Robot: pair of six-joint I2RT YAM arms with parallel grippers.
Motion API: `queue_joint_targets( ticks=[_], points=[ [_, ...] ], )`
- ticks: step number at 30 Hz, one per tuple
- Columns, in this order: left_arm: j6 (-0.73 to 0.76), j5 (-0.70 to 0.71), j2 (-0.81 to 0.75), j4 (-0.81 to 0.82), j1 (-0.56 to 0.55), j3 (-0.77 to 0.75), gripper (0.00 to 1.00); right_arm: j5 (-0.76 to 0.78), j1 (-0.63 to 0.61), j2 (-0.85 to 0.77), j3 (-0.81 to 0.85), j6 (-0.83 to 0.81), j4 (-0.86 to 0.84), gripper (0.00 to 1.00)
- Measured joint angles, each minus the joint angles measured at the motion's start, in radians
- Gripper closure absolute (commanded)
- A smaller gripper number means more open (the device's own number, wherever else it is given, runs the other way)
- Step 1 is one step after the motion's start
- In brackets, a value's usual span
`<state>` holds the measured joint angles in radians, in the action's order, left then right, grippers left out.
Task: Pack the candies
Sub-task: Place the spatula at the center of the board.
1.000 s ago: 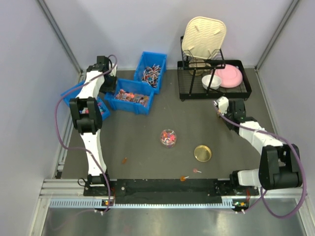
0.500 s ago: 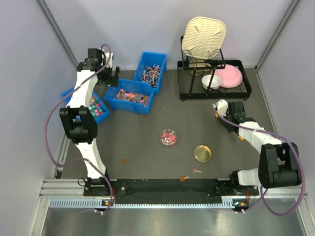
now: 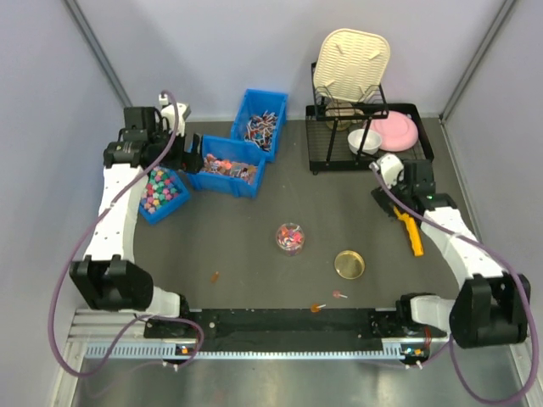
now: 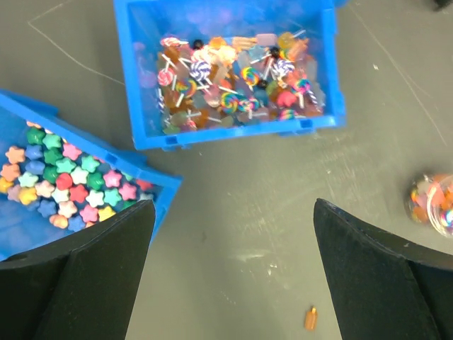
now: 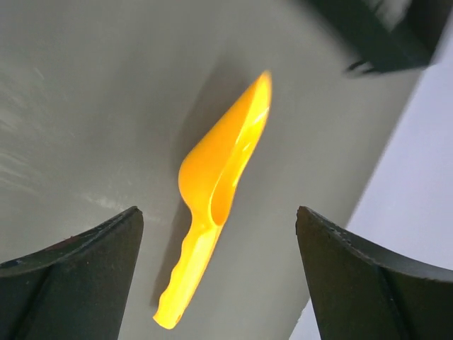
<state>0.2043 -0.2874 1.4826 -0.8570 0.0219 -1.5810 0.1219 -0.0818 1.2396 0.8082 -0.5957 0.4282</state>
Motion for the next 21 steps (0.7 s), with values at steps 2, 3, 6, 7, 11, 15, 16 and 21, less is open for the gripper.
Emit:
queue_joint_targets(
  ticks=[2,3,6,7,11,15,16,21],
  points=[
    [0.017,-0.018,-0.069,-0.002,0.000,0.053,0.01,-0.039,0.000,-0.067,0.045,0.008,0.030,0.12],
    [0.024,-0.024,-0.095,-0.003,0.000,0.072,0.01,-0.069,0.000,-0.110,0.061,0.013,0.044,0.12],
    [0.051,-0.057,-0.188,0.004,0.000,0.151,0.01,-0.141,-0.028,-0.243,0.076,0.014,0.077,0.09],
    [0.061,-0.068,-0.214,0.003,0.000,0.173,0.01,-0.163,-0.050,-0.288,0.074,0.010,0.094,0.07],
    [0.092,-0.082,-0.259,0.008,0.000,0.244,0.01,-0.229,-0.167,-0.431,0.014,-0.024,0.128,0.07],
    [0.111,-0.084,-0.305,0.041,0.001,0.391,0.01,-0.277,-0.242,-0.468,-0.019,-0.020,0.166,0.07],
    [0.113,-0.089,-0.316,0.048,0.002,0.427,0.01,-0.286,-0.247,-0.470,-0.031,-0.015,0.167,0.07],
    [0.111,-0.116,-0.364,0.095,0.002,0.515,0.01,-0.300,-0.269,-0.493,-0.092,-0.020,0.179,0.08]
  ],
)
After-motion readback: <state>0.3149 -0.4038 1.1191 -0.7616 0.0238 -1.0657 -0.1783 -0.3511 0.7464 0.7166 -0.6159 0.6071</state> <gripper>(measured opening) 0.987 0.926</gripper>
